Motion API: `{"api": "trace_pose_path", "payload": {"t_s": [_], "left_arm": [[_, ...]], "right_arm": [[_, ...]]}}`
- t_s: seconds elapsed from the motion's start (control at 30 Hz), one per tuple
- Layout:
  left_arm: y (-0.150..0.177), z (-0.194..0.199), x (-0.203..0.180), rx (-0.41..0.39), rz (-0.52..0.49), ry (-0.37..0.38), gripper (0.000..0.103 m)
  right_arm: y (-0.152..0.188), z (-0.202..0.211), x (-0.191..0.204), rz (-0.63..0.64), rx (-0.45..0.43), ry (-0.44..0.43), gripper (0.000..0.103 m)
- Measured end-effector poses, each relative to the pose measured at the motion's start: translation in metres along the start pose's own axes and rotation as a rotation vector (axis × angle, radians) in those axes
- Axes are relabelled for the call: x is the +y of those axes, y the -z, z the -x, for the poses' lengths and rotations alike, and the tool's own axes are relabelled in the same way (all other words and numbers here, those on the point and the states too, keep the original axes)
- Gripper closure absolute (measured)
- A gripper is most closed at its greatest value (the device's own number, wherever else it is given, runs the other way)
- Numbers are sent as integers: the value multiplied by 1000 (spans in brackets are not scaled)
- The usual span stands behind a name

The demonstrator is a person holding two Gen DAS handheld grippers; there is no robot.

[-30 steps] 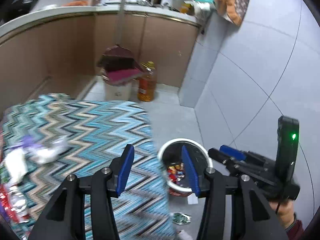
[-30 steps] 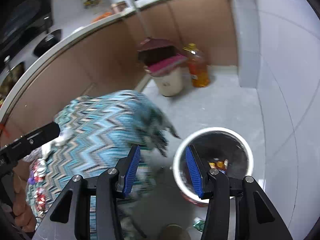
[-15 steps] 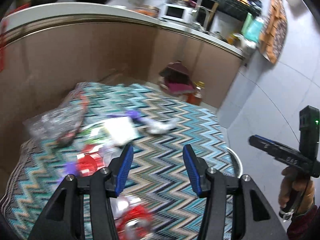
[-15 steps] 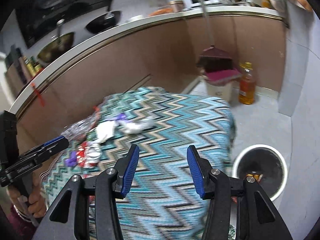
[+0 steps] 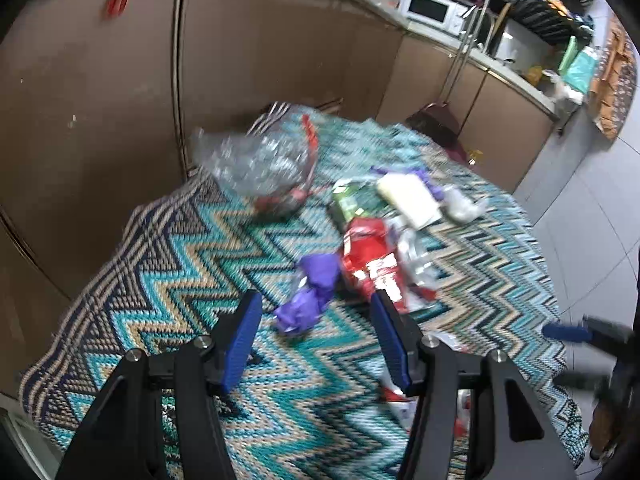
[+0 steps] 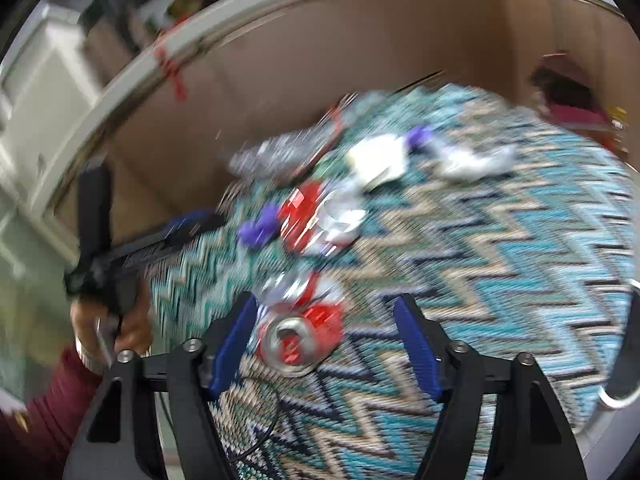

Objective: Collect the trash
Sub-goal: 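Grasp crushed red can with right gripper while left grasps purple bag, then carry can and purple bag over the white bin and open both grippers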

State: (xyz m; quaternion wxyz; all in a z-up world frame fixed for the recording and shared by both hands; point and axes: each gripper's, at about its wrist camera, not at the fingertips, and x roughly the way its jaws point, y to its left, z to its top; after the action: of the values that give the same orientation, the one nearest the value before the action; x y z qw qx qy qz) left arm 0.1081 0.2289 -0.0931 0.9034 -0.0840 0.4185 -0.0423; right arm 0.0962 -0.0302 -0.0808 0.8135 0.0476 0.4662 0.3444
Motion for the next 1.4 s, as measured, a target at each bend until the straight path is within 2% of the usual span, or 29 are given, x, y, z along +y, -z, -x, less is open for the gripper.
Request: {"api": "trace_pose_path", "payload": {"t_s": [0.1,0.2,0.3,0.47,0.57,0.63,0.67,0.73,0.97,1.2,1.4], "left_arm": [[3,-13,5,19,4,10,49],[2,-21,6,25,2,20,49],[0,-30,5,34,-1,22,49],[-3,-46,4,47,-13,27,49],[-4,-56,3,60,-25,29,49],[-4,-62,2,72,-24,34,51],[-4,-65,2,75,-24,37,60],[-3,-70,2,92,-17,44,74],[1,-57,1,57,-9,26,76],[3,-18,0,-3,14,0,76],[-6,9,-48,-45,-45,43,76]], "right_arm": [[9,-24,17,68,59,-5,18],[12,-43,27,106,94,21,14],[11,-56,22,79,115,46,10],[8,-77,11,3,149,58,10],[8,-82,9,-32,148,74,13],[7,-83,12,-34,145,109,26],[5,-84,12,-40,144,110,33],[5,-83,11,-39,145,105,33],[15,-62,8,-8,114,95,35],[19,-22,-4,-20,29,70,36],[21,30,-38,-84,-85,87,36]]}}
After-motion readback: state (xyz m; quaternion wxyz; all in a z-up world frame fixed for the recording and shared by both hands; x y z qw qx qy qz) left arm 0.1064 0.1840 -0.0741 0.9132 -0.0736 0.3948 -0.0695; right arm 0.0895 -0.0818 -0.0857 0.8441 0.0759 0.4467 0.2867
